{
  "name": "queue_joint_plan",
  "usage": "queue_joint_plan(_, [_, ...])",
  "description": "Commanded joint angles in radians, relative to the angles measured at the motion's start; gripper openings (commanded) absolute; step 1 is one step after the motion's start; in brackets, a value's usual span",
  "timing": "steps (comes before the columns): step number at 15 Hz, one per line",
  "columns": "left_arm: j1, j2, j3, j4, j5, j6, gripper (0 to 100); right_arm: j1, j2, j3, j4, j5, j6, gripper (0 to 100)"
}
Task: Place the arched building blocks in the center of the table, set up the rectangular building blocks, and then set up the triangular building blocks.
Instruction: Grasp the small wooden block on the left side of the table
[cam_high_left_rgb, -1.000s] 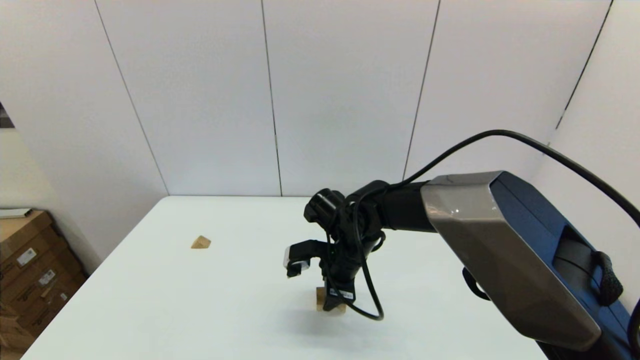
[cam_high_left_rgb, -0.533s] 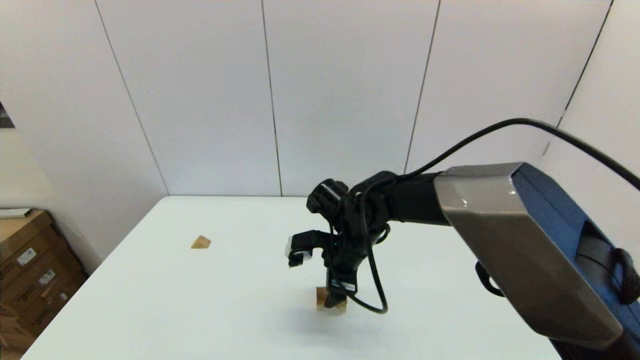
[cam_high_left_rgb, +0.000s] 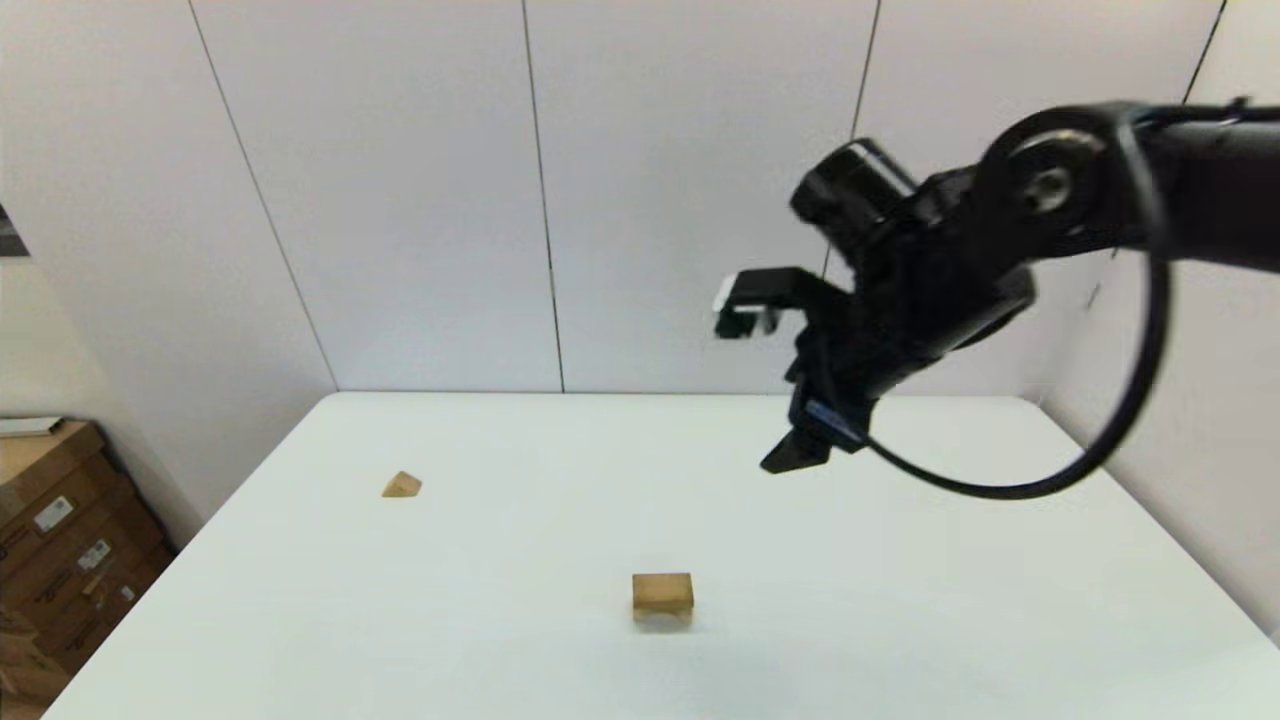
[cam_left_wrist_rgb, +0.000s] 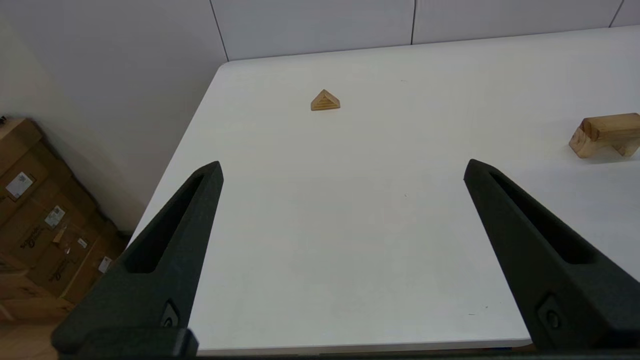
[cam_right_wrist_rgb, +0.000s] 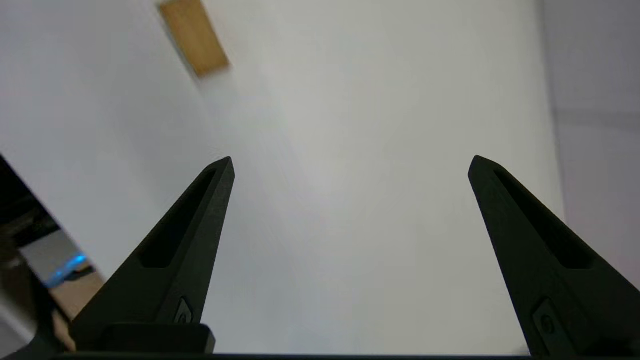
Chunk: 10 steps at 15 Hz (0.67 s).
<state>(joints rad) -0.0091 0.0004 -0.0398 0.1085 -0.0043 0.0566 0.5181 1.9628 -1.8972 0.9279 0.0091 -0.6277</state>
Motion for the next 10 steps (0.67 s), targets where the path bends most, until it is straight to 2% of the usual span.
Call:
queue_joint_plan(1, [0.000,0.001,0.000,0.000,0.000,0.000,100,-0.251,-0.384,0.201,0.035,-0.015,0.088,100])
queue_joint_plan(5, [0.000,0.001,0.000,0.000,0.000,0.000,100,-0.406,-0.654,0.474,0.020,-0.011,0.091,100])
queue_joint_plan(6, [0.000,0.001,0.000,0.000,0.000,0.000,100,-0.428,-0.726,0.557,-0.007,-0.009,0.089,100])
queue_joint_plan(7, [0.000,0.001,0.000,0.000,0.000,0.000,100,-0.431,-0.786,0.646,-0.066,-0.009,0.089,100])
queue_joint_plan(10, [0.000,0.001,0.000,0.000,0.000,0.000,100,-0.421,-0.986,0.932,-0.386,0.003,0.086,100])
